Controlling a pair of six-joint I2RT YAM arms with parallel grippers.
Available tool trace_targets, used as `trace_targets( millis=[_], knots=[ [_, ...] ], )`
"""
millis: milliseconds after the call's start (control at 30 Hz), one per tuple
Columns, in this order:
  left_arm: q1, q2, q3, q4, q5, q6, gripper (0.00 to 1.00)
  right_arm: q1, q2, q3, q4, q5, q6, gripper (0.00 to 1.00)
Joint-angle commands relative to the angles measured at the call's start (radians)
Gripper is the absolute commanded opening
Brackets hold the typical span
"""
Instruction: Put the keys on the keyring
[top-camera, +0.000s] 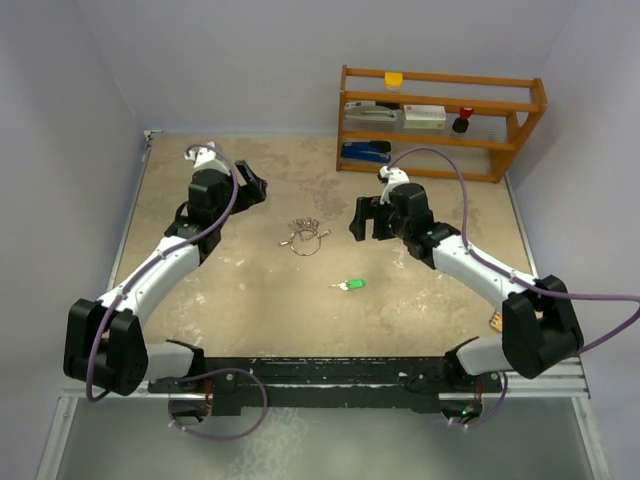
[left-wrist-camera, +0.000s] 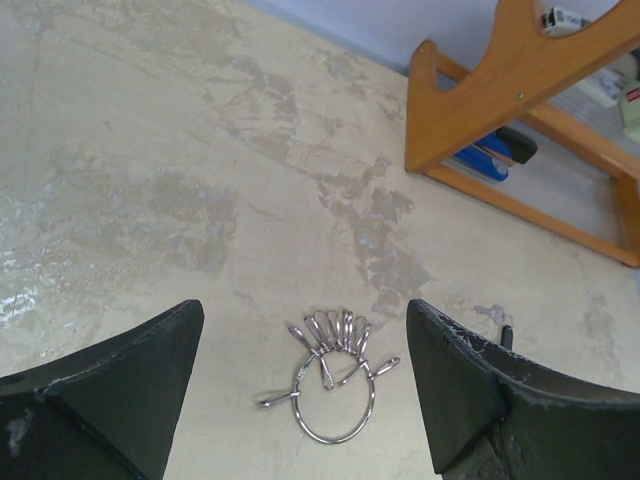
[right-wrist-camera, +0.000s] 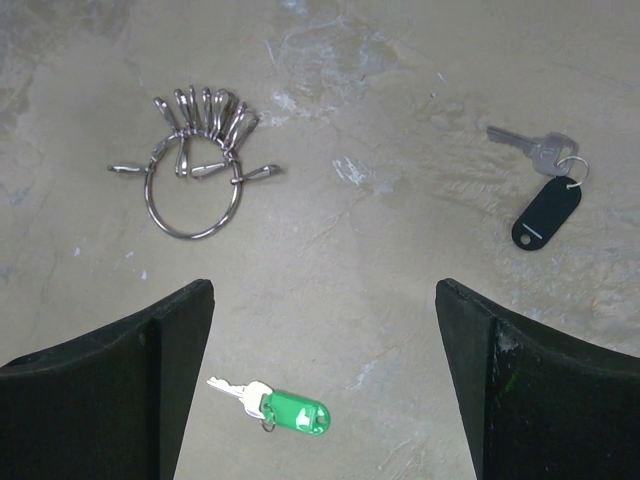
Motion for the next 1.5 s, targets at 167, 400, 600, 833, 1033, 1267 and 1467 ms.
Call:
trace_targets(
  millis=[167, 400, 600, 833, 1033, 1267, 1467],
  knots=[
    [-0.04, 0.021, 0.073, 0.0, -0.063, 0.049, 0.84, 0.001, 0.006, 0.076, 0.022, 0.007, -0.003, 0.93],
    [-0.049, 0.042, 0.077, -0.001, -0.066, 0.058, 0.84, 0.001, 0.01, 0.072, 0.033, 0.001, 0.002, 0.91],
    [-0.055, 0.059, 0.085, 0.005, -0.063, 0.061, 0.82, 0.001, 0.035, 0.086, 0.033, -0.018, 0.002, 0.87],
    [-0.06, 0.069, 0.089, 0.006, -0.067, 0.064, 0.81, 0.001, 0.056, 0.095, 0.04, -0.025, 0.003, 0.84],
    [-0.061, 0.073, 0.094, 0.003, -0.073, 0.069, 0.81, 0.001, 0.072, 0.104, 0.038, -0.031, 0.004, 0.83],
    [-0.062, 0.075, 0.096, 0.001, -0.075, 0.073, 0.81, 0.001, 0.085, 0.11, 0.038, -0.036, 0.002, 0.82],
    [-0.063, 0.083, 0.098, 0.001, -0.075, 0.077, 0.81, 0.001, 0.091, 0.115, 0.036, -0.04, 0.001, 0.82]
  ],
)
